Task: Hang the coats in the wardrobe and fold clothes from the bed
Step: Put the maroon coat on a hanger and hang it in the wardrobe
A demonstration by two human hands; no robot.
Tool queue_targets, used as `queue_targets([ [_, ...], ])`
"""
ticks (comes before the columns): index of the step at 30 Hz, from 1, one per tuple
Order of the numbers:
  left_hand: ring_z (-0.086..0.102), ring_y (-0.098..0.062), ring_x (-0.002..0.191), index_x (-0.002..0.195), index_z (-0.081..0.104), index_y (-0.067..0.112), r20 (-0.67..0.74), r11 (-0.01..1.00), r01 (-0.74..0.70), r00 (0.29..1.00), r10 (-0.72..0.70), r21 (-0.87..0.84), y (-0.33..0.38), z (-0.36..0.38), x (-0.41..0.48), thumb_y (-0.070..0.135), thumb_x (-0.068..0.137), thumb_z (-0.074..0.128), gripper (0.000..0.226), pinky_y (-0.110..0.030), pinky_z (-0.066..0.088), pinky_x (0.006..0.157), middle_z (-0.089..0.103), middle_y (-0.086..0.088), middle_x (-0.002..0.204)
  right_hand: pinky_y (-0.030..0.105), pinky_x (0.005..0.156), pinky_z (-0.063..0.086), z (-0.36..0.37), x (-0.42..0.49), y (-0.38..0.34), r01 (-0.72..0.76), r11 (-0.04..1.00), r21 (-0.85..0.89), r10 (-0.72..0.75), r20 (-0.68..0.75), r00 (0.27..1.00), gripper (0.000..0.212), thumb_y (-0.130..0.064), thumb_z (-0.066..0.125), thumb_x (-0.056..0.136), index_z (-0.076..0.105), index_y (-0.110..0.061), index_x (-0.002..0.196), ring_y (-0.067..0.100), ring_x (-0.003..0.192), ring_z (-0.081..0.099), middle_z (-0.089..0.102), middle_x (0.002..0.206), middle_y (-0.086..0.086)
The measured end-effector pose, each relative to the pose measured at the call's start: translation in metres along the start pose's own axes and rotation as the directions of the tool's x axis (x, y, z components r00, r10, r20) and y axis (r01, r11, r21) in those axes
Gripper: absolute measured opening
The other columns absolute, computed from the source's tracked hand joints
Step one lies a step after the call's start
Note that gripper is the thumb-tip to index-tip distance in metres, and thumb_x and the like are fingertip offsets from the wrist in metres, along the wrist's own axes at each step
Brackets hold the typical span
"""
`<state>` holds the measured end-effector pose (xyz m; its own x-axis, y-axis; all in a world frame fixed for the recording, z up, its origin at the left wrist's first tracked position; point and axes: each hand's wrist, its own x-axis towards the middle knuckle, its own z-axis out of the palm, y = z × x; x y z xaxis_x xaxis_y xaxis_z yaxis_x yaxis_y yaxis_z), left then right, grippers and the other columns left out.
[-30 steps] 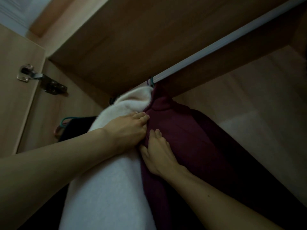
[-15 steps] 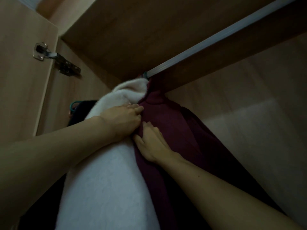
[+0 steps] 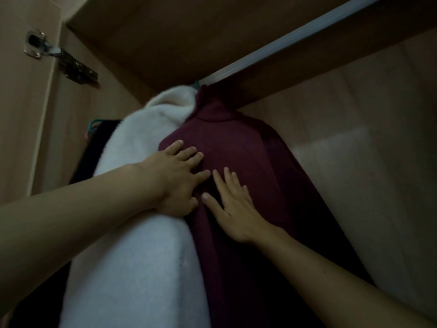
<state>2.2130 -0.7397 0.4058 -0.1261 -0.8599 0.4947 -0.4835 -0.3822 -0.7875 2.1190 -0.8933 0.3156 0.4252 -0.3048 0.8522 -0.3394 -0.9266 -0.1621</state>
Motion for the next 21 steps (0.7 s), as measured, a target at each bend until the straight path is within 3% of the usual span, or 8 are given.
queue_targets([
  [6, -0.003, -0.027, 0.151, 0.152, 0.015, 0.042, 0.08, 0.985, -0.061, 0.994, 0.075, -0.165, 0.04, 0.0, -0.019, 0.074, 0.085, 0.014, 0.075, -0.049, -0.004, 0.122, 0.005, -0.01, 0.164, 0.057, 0.113, -0.015, 0.015, -0.064, 0.057, -0.312, 0.937, -0.16, 0.316, 0.001, 0.949, 0.079, -0.076, 0.019, 0.088, -0.018, -0.042, 0.149, 0.024, 0.143, -0.032, -0.031, 0.158, 0.006],
  [10, -0.002, -0.028, 0.151, 0.153, 0.015, 0.038, 0.129, 0.982, -0.112, 0.983, 0.132, -0.154, 0.072, 0.003, -0.022, 0.087, 0.077, 0.017, 0.091, -0.049, -0.004, 0.121, 0.004, -0.009, 0.164, 0.069, 0.111, -0.003, 0.037, -0.097, 0.078, -0.467, 0.877, -0.109, 0.477, 0.092, 0.874, 0.08, -0.079, 0.023, 0.086, -0.026, -0.051, 0.142, 0.036, 0.145, -0.025, -0.037, 0.155, 0.005],
  [15, -0.003, -0.029, 0.151, 0.155, 0.012, 0.033, 0.16, 0.974, -0.208, 0.962, 0.22, -0.091, 0.12, 0.024, -0.019, 0.081, 0.083, 0.027, 0.088, -0.054, -0.007, 0.119, 0.003, -0.007, 0.164, 0.067, 0.114, 0.014, 0.068, -0.113, 0.08, -0.482, 0.876, 0.006, 0.474, 0.169, 0.864, 0.081, -0.07, 0.032, 0.09, -0.03, -0.052, 0.14, 0.04, 0.147, -0.016, -0.034, 0.156, 0.006],
  [18, -0.003, -0.033, 0.15, 0.155, 0.01, 0.031, 0.188, 0.972, -0.224, 0.954, 0.233, -0.071, 0.151, 0.045, -0.022, 0.077, 0.087, 0.026, 0.084, -0.057, -0.008, 0.118, 0.003, -0.01, 0.164, 0.064, 0.116, 0.013, 0.082, -0.114, 0.078, -0.456, 0.89, 0.018, 0.443, 0.208, 0.872, 0.083, -0.062, 0.038, 0.094, -0.032, -0.051, 0.138, 0.04, 0.146, -0.017, -0.035, 0.156, 0.005],
  [21, -0.008, -0.035, 0.149, 0.156, 0.007, 0.03, 0.257, 0.979, -0.202, 0.944, 0.205, -0.037, 0.162, 0.07, -0.027, 0.074, 0.09, 0.024, 0.081, -0.059, -0.011, 0.116, -0.001, -0.01, 0.164, 0.063, 0.116, 0.012, 0.095, -0.111, 0.079, -0.446, 0.895, 0.02, 0.426, 0.26, 0.867, 0.086, -0.069, 0.038, 0.09, -0.031, -0.052, 0.138, 0.037, 0.146, -0.022, -0.04, 0.153, 0.002],
])
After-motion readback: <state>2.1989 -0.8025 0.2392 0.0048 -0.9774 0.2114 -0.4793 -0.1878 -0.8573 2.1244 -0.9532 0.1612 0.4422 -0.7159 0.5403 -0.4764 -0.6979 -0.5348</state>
